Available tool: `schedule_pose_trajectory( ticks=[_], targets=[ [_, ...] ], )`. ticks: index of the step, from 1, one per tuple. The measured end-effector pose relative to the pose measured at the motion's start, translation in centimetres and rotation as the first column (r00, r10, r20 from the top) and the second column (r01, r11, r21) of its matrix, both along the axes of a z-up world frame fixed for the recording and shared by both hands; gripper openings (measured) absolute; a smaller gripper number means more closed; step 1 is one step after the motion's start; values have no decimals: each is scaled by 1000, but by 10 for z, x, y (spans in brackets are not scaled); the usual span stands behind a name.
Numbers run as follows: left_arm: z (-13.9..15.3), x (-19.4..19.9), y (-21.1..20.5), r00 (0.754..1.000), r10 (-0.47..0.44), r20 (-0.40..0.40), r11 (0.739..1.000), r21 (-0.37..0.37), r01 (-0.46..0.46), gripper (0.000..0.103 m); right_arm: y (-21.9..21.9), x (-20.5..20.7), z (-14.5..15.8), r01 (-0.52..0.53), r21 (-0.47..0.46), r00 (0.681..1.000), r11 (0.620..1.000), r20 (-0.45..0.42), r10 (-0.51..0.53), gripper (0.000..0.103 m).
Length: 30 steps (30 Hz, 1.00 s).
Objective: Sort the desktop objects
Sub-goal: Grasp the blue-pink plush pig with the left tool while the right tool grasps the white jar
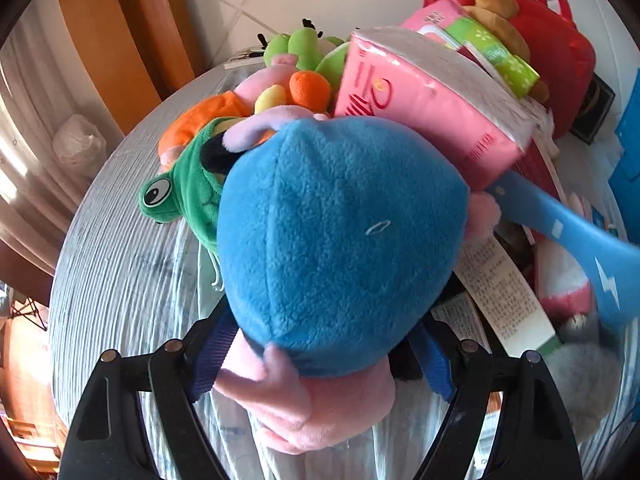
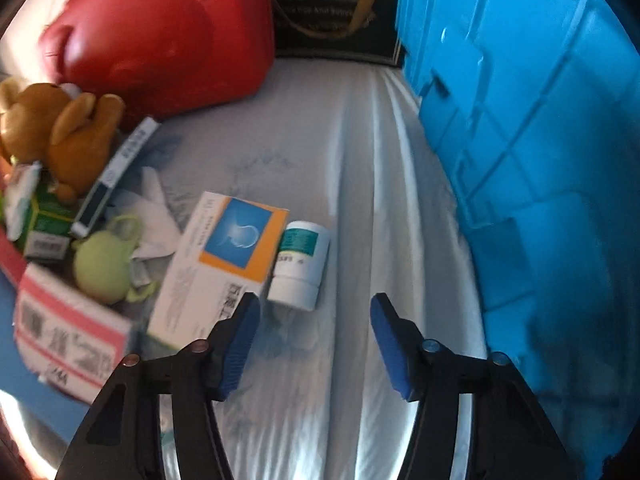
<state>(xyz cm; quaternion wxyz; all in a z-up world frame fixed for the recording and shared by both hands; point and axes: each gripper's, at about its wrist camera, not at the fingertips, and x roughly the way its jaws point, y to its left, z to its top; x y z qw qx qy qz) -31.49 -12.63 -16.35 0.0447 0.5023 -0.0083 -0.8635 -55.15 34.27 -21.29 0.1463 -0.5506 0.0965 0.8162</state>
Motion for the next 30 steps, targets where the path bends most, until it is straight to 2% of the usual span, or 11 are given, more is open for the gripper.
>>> schedule_pose_trajectory(
  ticks=[6, 9, 11, 12, 23, 30],
  targets=[
    [-2, -6, -6, 1000, 13, 25, 1000, 23, -14, 81, 8, -21, -21, -24, -29, 999, 999, 28, 25, 57],
    [-5, -9, -3, 999, 15, 32, 1000, 6, -15, 81, 10, -32, -28, -36, -42, 999, 998, 26, 37, 49],
    [-5, -7, -1, 999, 14, 29, 1000, 0, -14, 78, 10, -36, -26, -45, -47, 999, 998, 18, 46, 36],
    [-5, -6, 0, 1000, 14, 28, 1000, -2, -14, 76, 10, -38, -26, -51, -56, 998, 997, 18, 52, 35],
    [-7, -1, 4, 999, 32, 43, 999, 27, -33, 78, 14, -43, -27, -37, -115, 999, 993, 21, 39, 39],
    [-2, 4, 6, 999, 28, 43, 999, 38, -29, 78, 29, -45, -33, 13, -210, 999, 978, 32, -6, 42]
  ],
)
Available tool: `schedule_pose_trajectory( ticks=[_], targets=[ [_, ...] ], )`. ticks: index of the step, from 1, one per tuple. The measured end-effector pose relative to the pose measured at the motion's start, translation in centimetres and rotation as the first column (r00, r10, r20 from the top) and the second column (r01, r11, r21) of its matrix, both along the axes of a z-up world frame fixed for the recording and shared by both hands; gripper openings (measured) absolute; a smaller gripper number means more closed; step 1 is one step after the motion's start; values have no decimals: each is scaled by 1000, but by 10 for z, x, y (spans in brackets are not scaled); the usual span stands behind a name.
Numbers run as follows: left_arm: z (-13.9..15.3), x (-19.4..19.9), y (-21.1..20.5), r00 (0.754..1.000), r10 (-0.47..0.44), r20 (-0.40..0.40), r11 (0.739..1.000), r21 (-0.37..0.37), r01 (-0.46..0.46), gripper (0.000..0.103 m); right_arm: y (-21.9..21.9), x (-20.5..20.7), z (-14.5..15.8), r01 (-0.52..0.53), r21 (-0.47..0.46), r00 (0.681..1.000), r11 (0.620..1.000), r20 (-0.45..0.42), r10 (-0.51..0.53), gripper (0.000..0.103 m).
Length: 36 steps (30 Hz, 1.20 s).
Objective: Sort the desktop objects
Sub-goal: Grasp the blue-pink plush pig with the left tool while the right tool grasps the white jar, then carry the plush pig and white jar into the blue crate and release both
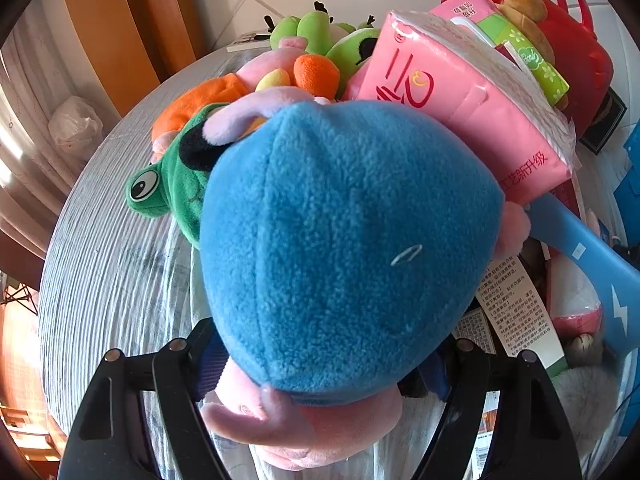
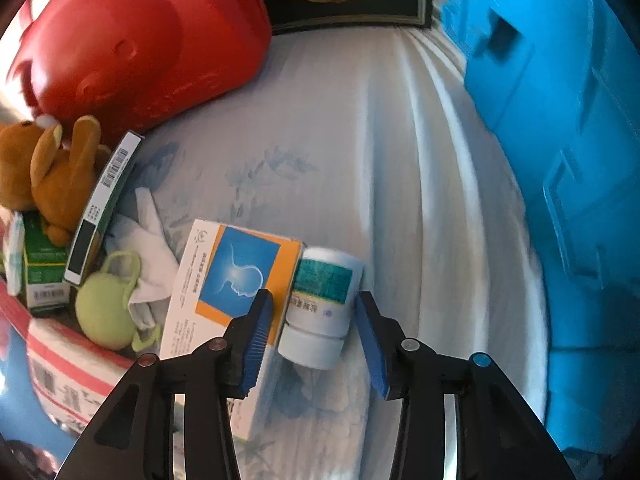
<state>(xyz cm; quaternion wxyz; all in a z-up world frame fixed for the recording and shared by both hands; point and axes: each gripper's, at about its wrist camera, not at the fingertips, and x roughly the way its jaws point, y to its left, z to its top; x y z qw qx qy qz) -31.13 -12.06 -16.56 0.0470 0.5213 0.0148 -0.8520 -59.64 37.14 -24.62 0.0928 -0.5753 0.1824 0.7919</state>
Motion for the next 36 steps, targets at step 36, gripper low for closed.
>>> schedule_pose_trajectory(
  ticks=[36],
  targets=[
    [130, 102, 6, 927, -18, -374, 1000, -21, 11, 64, -67, 103, 136, -52, 247, 954, 968, -273, 121, 34]
  ],
)
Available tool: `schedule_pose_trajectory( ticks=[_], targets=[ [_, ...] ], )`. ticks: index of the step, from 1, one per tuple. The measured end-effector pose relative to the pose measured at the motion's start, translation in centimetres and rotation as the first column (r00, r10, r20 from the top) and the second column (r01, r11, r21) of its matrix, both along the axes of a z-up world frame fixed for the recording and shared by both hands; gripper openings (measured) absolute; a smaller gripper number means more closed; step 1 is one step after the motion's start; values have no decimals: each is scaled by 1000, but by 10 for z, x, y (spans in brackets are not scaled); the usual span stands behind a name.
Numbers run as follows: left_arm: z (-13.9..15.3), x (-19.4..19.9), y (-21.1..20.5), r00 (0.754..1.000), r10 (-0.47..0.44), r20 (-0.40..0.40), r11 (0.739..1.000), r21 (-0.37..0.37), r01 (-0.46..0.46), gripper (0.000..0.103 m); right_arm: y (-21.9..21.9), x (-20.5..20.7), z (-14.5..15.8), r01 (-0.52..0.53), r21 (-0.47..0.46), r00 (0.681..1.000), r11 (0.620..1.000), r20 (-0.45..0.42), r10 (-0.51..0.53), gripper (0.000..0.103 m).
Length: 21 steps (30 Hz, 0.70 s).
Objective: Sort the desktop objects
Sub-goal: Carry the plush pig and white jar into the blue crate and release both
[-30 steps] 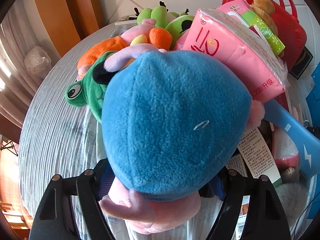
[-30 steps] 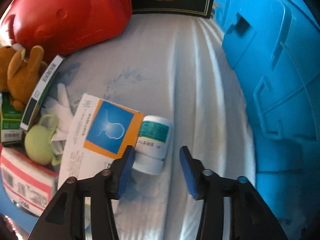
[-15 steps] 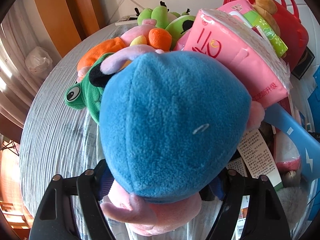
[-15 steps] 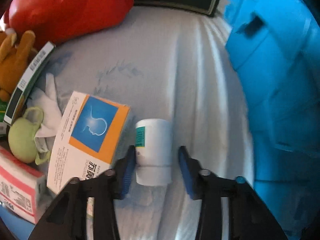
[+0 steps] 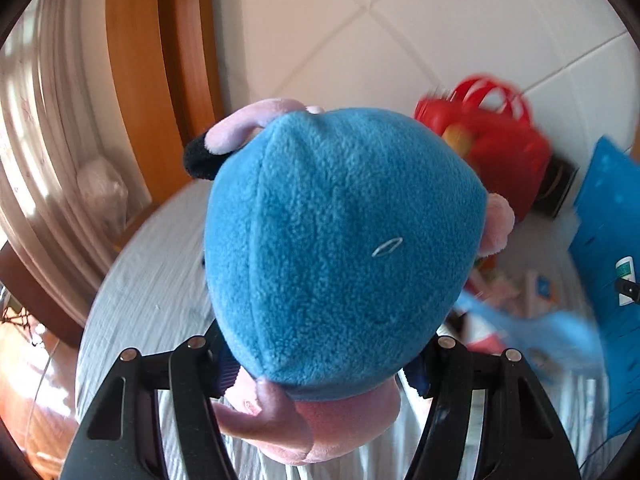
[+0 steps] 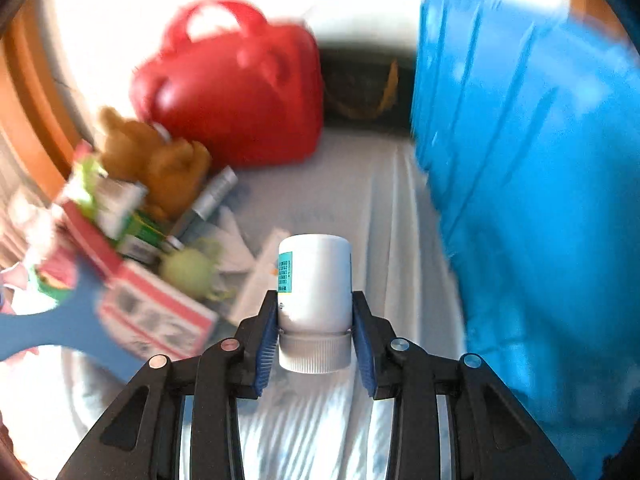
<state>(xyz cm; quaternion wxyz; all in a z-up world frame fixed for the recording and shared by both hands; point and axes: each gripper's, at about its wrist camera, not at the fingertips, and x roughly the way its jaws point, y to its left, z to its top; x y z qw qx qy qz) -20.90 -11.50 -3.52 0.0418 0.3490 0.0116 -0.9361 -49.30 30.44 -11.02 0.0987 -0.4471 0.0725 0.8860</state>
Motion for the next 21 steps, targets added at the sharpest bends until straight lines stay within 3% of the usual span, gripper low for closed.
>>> schedule_pose_trajectory(
  ticks=[3, 9, 11, 16, 21],
  targets=[
    [24, -17, -14, 997, -39, -72, 999, 5, 39, 64, -16, 46, 42, -6, 16, 994, 1000, -110, 7, 34],
    [89, 23, 20, 964, -148, -219, 988, 16, 155, 64, -18, 113, 116, 18, 54, 958, 998, -288, -2, 34],
    [110, 35, 44, 940, -202, -274, 977, 11, 213, 64, -15, 139, 139, 40, 67, 944, 997, -330, -16, 34],
    [143, 48, 108, 889, -321, -326, 938, 21, 346, 64, 8, 184, 167, 101, 75, 915, 992, -398, -63, 34],
    [172, 70, 187, 813, -439, -383, 876, 19, 482, 64, 53, 234, 197, 197, 102, 891, 975, -434, -135, 34]
  ],
)
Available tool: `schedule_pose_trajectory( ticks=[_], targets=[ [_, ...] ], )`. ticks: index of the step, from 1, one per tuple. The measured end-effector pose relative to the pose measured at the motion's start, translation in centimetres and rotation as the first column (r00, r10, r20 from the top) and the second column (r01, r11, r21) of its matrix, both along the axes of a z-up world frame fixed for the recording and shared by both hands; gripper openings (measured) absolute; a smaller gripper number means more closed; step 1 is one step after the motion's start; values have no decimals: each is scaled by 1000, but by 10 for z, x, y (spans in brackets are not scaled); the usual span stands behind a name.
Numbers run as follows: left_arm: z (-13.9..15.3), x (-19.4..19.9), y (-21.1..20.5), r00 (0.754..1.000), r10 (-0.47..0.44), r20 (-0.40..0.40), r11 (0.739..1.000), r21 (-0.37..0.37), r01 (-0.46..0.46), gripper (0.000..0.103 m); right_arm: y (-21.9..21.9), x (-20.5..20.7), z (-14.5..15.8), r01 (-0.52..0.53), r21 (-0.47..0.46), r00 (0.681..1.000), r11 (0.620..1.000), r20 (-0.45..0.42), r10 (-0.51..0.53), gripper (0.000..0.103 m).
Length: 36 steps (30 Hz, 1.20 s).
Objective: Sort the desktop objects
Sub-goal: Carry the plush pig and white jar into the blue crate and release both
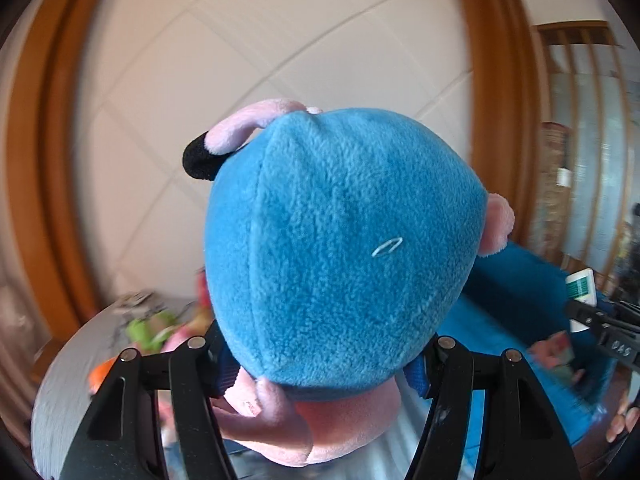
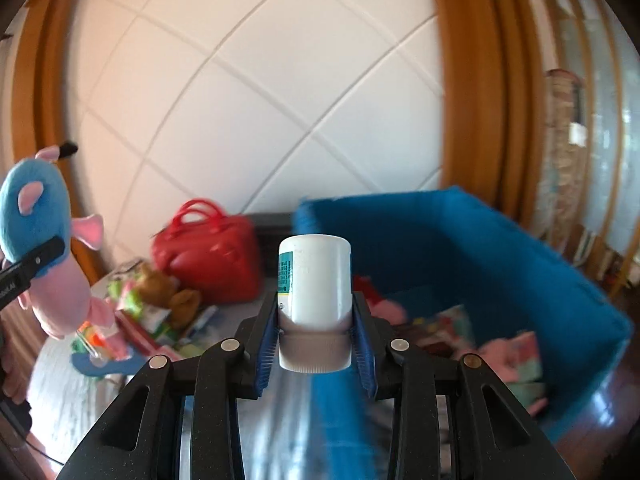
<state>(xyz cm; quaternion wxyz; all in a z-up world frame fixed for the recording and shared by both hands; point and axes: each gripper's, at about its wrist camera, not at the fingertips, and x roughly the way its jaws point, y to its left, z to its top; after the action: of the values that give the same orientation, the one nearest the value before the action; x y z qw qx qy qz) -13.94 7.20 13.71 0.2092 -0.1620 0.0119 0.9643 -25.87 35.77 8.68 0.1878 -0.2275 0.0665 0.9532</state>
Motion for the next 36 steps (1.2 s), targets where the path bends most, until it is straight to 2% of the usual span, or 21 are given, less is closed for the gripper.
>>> schedule_pose_trajectory(
  ticks=[7, 11, 12, 14, 15, 20, 23, 29, 30, 33, 36],
  targets=[
    [13, 28, 129, 979, -203, 2, 979, -13, 203, 64, 74, 46, 4, 128, 45, 991, 991, 29, -130, 34],
    [15, 42, 197, 965, -261, 28, 965, -26, 262, 64, 119, 67, 3, 156, 50, 986, 986, 52, -159, 34],
    [12, 41, 222, 961, -274, 44, 961, -29, 275, 64, 127, 69, 2, 156, 49, 986, 987, 57, -159, 34],
    [4, 36, 244, 951, -295, 88, 953, -49, 300, 64, 147, 72, -3, 157, 47, 985, 986, 66, -160, 34],
    [10, 38, 257, 948, -300, 106, 949, -63, 308, 64, 154, 74, -7, 158, 47, 984, 986, 71, -162, 34],
    [-18, 32, 290, 936, -286, 206, 938, -139, 317, 64, 189, 80, -17, 160, 51, 982, 986, 92, -164, 34],
    [-26, 30, 310, 930, -264, 256, 935, -167, 311, 64, 200, 79, -23, 146, 46, 983, 988, 102, -151, 34],
    [-36, 26, 328, 925, -220, 308, 938, -194, 287, 70, 208, 73, -35, 133, 52, 982, 990, 128, -138, 34],
    [-43, 29, 344, 926, -211, 313, 938, -200, 282, 71, 210, 71, -37, 132, 54, 981, 990, 135, -139, 34],
    [-55, 30, 349, 926, -183, 331, 937, -225, 266, 77, 216, 68, -44, 136, 58, 977, 989, 159, -143, 34],
    [-62, 27, 353, 914, -167, 370, 934, -238, 266, 79, 221, 64, -50, 145, 69, 971, 987, 182, -155, 34]
  ],
)
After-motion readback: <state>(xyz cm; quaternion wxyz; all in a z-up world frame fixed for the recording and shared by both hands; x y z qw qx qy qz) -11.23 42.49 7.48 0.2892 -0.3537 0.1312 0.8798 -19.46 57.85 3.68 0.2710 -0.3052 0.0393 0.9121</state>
